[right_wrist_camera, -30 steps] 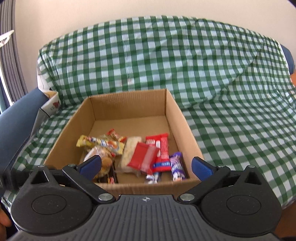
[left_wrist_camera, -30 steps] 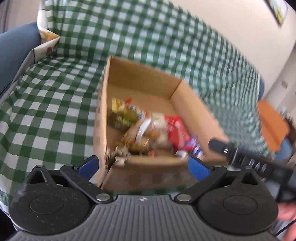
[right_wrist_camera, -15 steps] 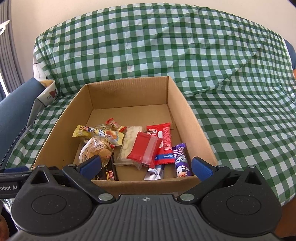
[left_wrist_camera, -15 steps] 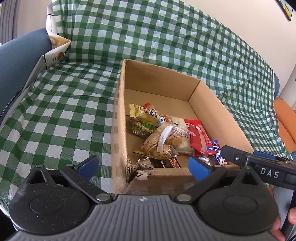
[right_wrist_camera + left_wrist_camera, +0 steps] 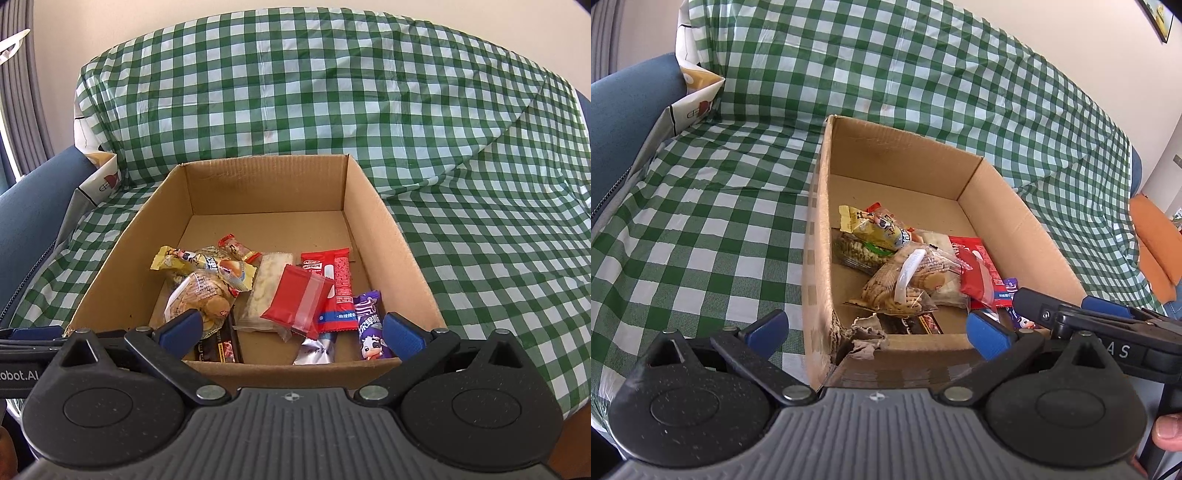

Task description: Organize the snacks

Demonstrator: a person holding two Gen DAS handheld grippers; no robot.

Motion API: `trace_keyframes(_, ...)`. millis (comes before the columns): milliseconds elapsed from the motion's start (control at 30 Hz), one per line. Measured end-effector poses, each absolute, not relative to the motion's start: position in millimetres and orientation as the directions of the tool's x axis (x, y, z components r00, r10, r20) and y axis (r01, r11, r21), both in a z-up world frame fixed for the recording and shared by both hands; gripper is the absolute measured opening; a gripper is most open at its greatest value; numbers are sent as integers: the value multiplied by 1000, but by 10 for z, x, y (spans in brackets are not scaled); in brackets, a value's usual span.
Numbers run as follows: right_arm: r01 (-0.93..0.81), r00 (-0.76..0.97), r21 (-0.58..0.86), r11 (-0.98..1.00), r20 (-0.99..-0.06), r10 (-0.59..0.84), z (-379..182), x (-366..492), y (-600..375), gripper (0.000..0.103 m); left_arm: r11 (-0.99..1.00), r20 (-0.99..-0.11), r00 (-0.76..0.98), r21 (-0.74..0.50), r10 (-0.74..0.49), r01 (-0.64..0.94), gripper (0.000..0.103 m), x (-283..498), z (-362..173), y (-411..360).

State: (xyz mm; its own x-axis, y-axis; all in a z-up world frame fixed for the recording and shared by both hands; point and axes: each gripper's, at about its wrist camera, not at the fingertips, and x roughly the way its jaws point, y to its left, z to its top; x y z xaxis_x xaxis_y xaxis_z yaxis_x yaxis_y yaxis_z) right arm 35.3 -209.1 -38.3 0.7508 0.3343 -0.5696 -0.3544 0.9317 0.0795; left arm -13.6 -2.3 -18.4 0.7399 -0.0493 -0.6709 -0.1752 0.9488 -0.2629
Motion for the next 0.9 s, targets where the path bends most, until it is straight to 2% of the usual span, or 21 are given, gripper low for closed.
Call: trace_keyframes(900,-351,755,74,933,-567,329,-391,347,-2078,102,951,-654,754,-265,-56,-159,103,-137,-146,-69)
